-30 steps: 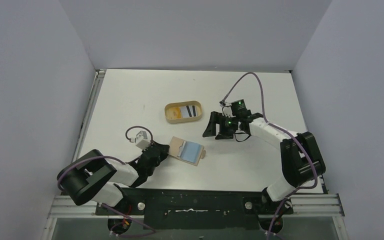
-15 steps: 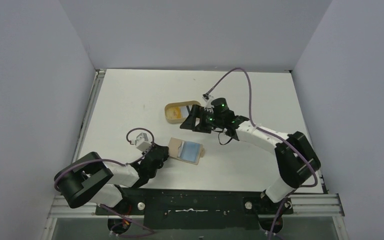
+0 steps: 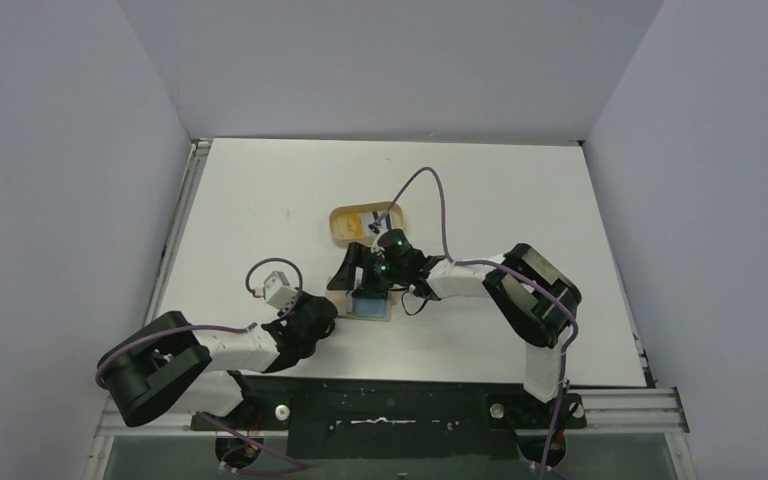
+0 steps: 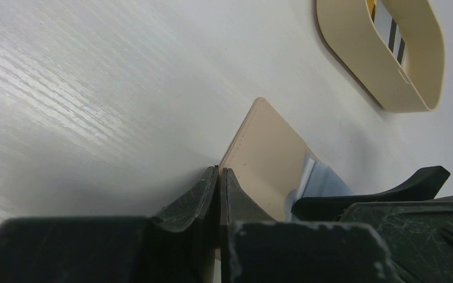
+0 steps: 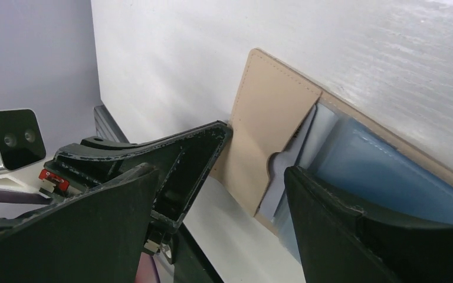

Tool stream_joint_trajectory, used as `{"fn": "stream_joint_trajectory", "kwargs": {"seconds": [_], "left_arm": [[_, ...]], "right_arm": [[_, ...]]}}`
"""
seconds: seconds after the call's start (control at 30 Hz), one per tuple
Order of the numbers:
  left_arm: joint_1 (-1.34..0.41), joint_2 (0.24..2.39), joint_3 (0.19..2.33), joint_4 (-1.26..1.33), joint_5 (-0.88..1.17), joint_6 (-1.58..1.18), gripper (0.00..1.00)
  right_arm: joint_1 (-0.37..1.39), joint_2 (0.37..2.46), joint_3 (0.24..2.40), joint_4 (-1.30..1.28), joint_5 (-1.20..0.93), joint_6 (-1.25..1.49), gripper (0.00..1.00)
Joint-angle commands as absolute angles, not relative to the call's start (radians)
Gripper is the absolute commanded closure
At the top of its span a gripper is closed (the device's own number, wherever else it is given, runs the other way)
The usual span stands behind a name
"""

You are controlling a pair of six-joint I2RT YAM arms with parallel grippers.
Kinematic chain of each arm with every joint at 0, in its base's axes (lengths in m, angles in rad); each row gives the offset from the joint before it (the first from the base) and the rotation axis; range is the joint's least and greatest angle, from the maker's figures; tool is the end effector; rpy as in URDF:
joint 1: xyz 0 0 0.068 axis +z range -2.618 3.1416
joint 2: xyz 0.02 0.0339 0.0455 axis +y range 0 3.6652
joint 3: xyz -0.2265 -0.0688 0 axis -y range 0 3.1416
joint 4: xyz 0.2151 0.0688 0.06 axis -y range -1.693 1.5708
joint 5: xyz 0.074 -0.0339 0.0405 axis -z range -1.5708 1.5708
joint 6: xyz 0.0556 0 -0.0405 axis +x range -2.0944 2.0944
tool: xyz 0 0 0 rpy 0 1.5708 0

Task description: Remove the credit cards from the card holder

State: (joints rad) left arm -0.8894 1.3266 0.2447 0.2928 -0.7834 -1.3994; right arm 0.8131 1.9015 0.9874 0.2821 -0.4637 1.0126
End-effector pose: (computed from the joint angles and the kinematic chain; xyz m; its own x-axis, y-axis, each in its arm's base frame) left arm 0.1559 -0.1299 0.0911 -0.3099 -0.7262 -0.6137 -0.4000 0.6851 -0.6087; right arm 0.2377 0.2875 0.1209 -0.9765 0.0717 -0.2032 -0.1311 0.5507 0.8243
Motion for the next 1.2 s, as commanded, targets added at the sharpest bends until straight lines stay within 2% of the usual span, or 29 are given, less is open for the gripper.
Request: {"fn": "stream_joint_trajectory", "kwargs": {"seconds": [0.0,0.23,0.67,0.9,1.0,1.17], "left_arm": [[-0.89,1.344,0.242,0.126,-0.824,-1.469,1.0],[-0.892,1.37,0.256,0.123,-0.81,-1.47,1.0],[-0.892,1.41,0.27,0.13,-0.78,-1.471,1.0],[-0.892,1.411,0.263,0.14,-0.773,-1.473,1.0],[-0.892,1.407,0.258,0.14,-0.773,-1.475,1.0],[-0.891,1.407,0.255,0.146,-0.768,-1.477,1.0]], "right_arm": [[0.82,1.863,1.004,0.301,-0.392,0.999,0.19],[0.845,1.838,1.031,0.16,-0.311,0.936,0.17],[0.91,1.923,1.075,0.171,-0.298,1.02,0.17],[0.914,1.902,1.053,0.154,-0.276,1.127,0.16],[0.912,1.885,1.01,0.255,-0.286,1.17,0.16],[0.911,1.906,0.922,0.616,-0.32,1.281,0.16]]}}
